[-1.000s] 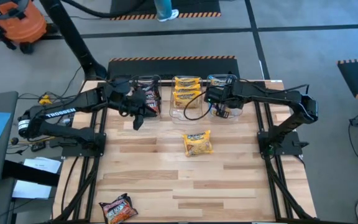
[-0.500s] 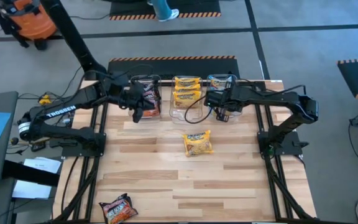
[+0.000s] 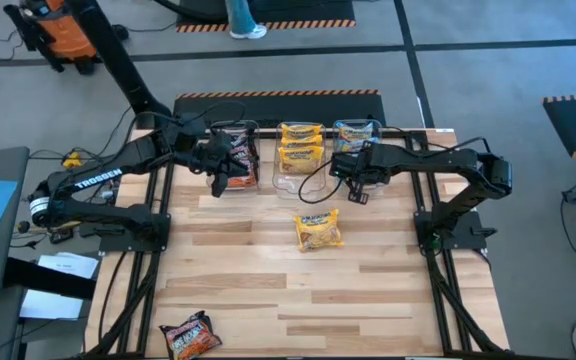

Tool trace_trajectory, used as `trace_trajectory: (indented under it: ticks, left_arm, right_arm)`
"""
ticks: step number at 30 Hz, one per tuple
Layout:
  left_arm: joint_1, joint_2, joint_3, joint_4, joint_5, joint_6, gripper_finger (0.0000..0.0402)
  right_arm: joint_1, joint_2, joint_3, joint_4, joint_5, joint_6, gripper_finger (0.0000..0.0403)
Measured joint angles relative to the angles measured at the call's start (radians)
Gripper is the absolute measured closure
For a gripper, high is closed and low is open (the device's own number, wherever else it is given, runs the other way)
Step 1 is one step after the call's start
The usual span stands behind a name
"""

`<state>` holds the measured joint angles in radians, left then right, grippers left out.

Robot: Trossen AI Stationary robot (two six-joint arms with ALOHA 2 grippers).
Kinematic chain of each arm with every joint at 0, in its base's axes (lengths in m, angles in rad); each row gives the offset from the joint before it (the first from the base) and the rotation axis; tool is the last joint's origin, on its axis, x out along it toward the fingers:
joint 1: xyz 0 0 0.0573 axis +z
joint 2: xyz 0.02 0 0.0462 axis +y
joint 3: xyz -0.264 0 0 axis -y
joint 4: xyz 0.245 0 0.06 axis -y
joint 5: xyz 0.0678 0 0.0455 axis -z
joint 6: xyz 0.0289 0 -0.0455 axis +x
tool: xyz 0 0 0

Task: Sort Maruchan noodles
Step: Put the blue noodle pack into the right transparent bin

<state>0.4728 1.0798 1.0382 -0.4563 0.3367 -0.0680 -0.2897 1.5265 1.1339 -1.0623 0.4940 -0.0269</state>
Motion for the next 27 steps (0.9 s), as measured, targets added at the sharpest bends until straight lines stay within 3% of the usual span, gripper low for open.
trace_trajectory:
  ticks: [8, 16, 27]
  left_arm:
    - [0.000, 0.000, 0.000, -0.006, 0.000, 0.020, 0.0335]
    - [0.000, 0.000, 0.000, -0.030, 0.000, 0.032, 0.0335]
    - [0.000, 0.000, 0.000, -0.034, 0.001, 0.038, 0.0335]
  right_arm:
    - [-0.002, 0.000, 0.000, 0.029, -0.178, 0.001, 0.0388]
    - [-0.022, 0.000, 0.000, 0.012, -0.207, 0.065, 0.0374]
    - [-0.053, -0.002, 0.005, -0.045, -0.263, 0.136, 0.0296]
